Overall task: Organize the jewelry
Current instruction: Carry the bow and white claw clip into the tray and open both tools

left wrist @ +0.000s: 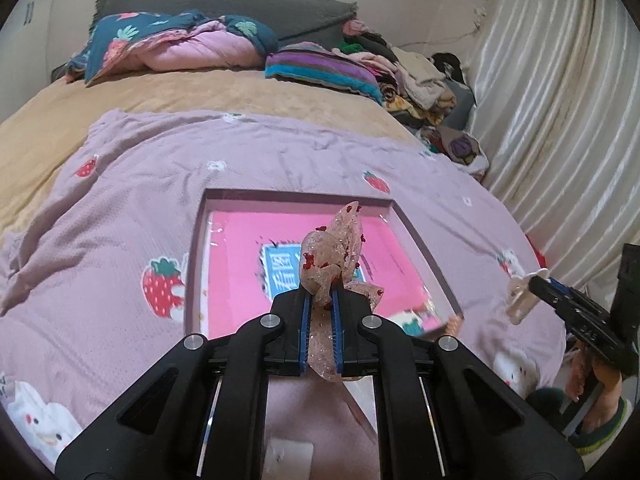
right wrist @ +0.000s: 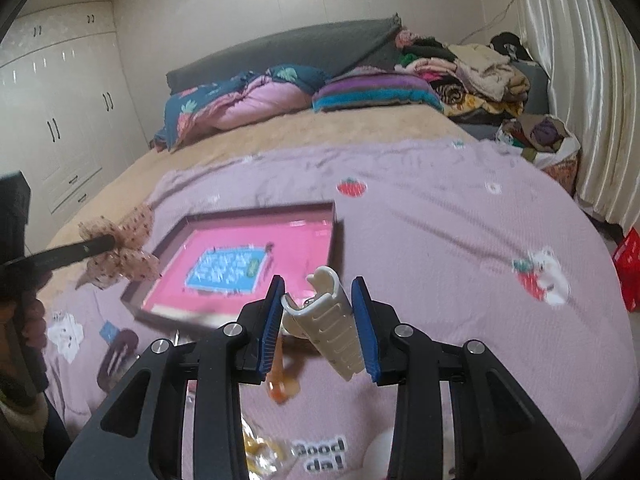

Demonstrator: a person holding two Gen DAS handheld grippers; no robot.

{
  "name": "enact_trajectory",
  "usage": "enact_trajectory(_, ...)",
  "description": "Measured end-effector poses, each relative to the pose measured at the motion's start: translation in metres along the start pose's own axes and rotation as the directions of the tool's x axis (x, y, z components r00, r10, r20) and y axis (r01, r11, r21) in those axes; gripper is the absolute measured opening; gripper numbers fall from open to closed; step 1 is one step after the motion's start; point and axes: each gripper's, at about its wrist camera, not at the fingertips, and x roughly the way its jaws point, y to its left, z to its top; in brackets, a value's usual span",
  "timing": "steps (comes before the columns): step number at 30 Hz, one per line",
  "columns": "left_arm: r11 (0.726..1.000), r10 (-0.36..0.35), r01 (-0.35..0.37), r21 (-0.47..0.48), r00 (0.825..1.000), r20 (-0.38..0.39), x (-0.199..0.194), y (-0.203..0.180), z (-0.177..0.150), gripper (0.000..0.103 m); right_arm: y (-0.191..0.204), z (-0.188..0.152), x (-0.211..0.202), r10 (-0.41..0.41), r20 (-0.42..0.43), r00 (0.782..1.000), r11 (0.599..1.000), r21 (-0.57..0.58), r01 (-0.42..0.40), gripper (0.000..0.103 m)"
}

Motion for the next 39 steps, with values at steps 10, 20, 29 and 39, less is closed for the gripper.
enact_trajectory(10,0.997,0.007,-0.007,-0.079,1.000,0.000,0.026,0.046,0.008,0.003,0.028,0.044,0.034,0.043,0.030,0.999,0.999,-0.033,-0.042,0.033)
enact_trajectory(20,0.995,-0.003,-0.004,-0.104,0.998,-0.066,0.056,0.063,0.000,0.003,0.057,0.048,0.093,0.048,-0.018,0.999,0.997,-0.066,-0.049,0.033)
enact_trajectory(29,0.997,0.035,-0.041,-0.063,0.995,-0.097,0.067,0.055,-0.004,0.023,0.045,0.021,0.132,-0.015,-0.124,0.992,0.997,-0.077,0.006,0.033)
enact_trajectory(39,0.993,0.075,-0.082,-0.090,0.994,-0.084,0.050,0.067,-0.001,0.055,0.041,0.011,0.141,-0.037,-0.143,0.989,0.996,-0.090,0.025,0.030)
